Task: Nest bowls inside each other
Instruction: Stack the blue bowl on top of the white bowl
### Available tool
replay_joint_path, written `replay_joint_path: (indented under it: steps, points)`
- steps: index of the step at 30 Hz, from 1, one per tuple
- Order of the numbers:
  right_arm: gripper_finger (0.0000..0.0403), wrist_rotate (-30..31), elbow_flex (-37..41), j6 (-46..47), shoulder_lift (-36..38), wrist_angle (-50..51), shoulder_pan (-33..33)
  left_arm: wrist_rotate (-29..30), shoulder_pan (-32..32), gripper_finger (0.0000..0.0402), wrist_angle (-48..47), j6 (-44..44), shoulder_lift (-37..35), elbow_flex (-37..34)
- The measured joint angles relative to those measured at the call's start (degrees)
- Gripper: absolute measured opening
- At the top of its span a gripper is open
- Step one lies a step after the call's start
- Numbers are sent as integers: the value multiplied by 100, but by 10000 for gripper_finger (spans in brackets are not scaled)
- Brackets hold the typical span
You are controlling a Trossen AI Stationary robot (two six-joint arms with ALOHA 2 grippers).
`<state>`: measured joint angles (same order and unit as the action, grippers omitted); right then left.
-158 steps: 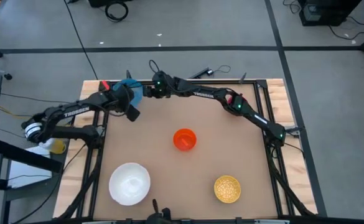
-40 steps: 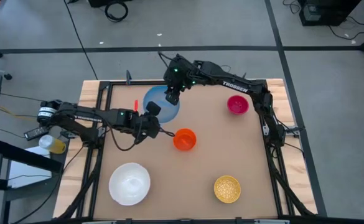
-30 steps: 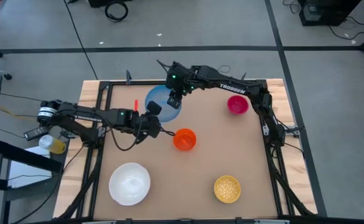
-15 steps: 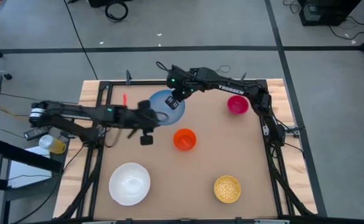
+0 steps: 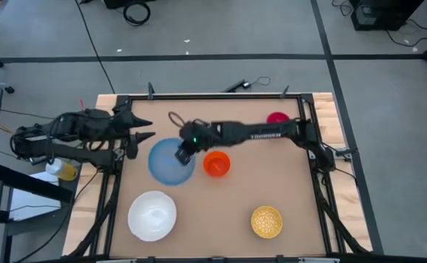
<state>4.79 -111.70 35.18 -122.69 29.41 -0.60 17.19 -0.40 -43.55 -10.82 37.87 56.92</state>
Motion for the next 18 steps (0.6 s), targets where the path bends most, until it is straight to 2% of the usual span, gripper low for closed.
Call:
replay_joint_path:
  steps: [4,7,12,18]
  points:
    - [15,-335,325,70,-155,-1810,409,13,-4,198,90,-148,22,-22]
    - [15,-621,279,196,-505,-2448,574,15,-18,198,289,-270,108,-19]
    - [14,-574,-259,682,-1159,-2234,814,6,-20,198,362,-839,209,-22]
    - [24,-583,-970,1062,-1705,-1527,1164,-25,-142,198,129,-1649,329,-17]
